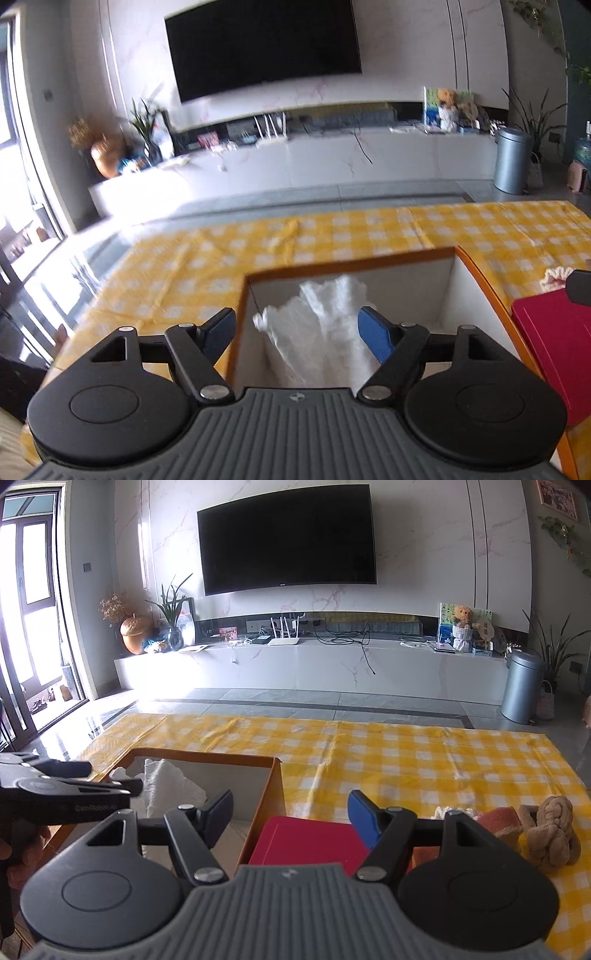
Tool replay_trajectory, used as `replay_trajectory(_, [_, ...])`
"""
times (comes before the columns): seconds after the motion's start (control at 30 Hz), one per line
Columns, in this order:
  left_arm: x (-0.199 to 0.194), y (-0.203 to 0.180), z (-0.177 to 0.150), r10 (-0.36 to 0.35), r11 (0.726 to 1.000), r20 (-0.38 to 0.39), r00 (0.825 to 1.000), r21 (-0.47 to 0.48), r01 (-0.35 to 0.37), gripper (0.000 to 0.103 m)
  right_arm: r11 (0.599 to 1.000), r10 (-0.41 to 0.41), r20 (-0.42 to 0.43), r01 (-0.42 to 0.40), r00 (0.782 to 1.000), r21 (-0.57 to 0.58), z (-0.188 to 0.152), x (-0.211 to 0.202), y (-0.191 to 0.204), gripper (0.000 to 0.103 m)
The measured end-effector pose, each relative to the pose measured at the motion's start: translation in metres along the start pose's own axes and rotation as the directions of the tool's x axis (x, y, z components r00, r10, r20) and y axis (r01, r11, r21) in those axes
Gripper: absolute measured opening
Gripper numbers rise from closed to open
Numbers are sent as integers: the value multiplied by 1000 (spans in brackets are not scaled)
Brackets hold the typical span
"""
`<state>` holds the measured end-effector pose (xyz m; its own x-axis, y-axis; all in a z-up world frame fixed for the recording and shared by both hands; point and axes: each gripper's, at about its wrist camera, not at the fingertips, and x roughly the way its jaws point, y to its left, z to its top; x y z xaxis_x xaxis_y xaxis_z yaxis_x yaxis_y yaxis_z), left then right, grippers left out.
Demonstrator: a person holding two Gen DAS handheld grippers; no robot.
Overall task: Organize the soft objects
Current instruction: 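Move both grippers to the pink-red sponge and crocheted carrot on the table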
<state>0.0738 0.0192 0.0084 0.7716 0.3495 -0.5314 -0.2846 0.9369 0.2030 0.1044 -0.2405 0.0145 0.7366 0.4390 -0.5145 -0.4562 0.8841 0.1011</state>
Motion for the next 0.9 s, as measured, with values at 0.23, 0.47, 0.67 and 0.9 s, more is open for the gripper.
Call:
replay_trajectory(0.23, [-48,-13,12,9,998,117,993,58,-16,93,1000,-12,31,12,999,20,6,-15,-13,71])
replay_trajectory(0.47, [-56,-26,21,-71,996,94,993,52,66,94,990,-103,118,90,988,112,16,-56,-62,79])
replay_trajectory(0.67, [-64,-47,25,-202,978,62,977,68,198,94,930,-310,104,278,945,241,3,-87,-128,83])
replay_trajectory(0.9, [-55,-102,35,-294,940,-17,956,175,293,94,806,-436,-82,430,896,407,-34,-77,-203,83])
